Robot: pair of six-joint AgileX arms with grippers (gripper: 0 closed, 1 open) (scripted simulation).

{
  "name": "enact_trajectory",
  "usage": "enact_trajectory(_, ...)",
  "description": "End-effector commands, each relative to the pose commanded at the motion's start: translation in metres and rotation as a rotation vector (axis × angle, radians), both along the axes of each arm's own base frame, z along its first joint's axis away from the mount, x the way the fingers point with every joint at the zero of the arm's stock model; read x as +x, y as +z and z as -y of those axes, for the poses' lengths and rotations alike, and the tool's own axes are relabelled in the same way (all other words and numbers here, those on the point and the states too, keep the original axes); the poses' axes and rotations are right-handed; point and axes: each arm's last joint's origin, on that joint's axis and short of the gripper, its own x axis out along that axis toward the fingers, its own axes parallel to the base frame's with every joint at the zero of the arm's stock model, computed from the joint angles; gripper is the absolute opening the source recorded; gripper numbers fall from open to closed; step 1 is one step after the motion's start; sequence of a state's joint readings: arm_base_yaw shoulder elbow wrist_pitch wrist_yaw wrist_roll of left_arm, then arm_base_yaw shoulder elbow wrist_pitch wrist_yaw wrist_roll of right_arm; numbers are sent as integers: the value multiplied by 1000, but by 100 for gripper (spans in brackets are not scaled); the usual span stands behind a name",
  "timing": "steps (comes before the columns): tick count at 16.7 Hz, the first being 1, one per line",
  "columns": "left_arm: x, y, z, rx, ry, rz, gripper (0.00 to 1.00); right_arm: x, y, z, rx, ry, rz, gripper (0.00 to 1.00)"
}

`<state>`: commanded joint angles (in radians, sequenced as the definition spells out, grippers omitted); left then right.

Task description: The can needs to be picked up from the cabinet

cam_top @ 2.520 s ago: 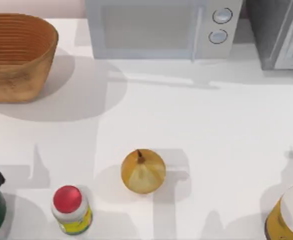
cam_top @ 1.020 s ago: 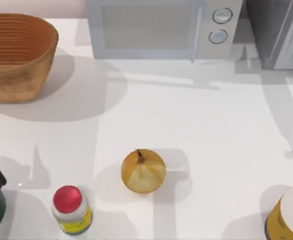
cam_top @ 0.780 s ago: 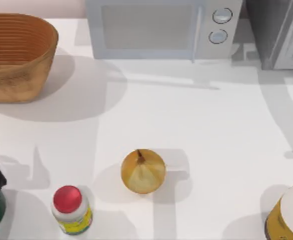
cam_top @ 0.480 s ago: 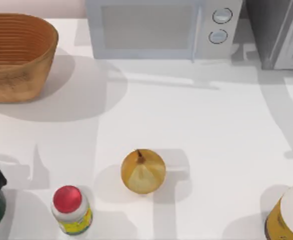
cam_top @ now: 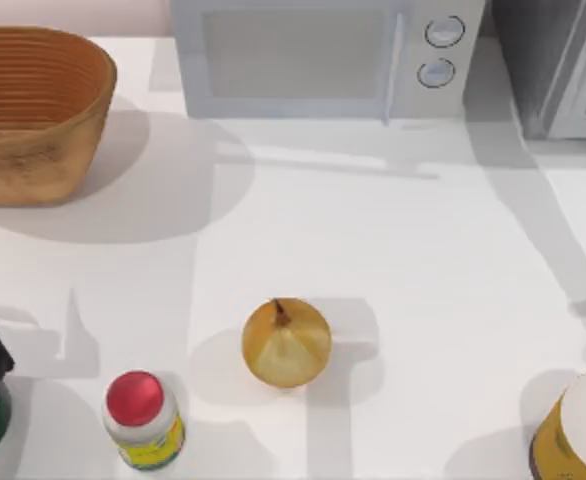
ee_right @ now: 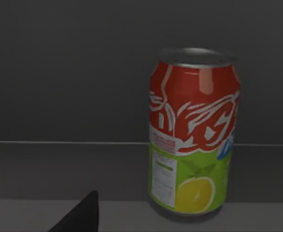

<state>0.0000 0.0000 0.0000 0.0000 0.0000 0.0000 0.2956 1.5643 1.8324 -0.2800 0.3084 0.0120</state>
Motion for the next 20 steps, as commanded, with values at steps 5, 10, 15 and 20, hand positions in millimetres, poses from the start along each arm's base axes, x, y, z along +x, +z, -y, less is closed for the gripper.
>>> enact_trajectory(5,0,0,0,0,0,0,100,11,-3,-11,4,-10,16,100)
enact_trajectory(10,0,0,0,0,0,0,100,23,-2,-11,4,-10,16,100)
enact_trajectory(15,0,0,0,0,0,0,100,56,-1,-12,4,-10,16,100)
enact_trajectory(20,0,0,0,0,0,0,100,71,-3,-11,4,-10,16,100)
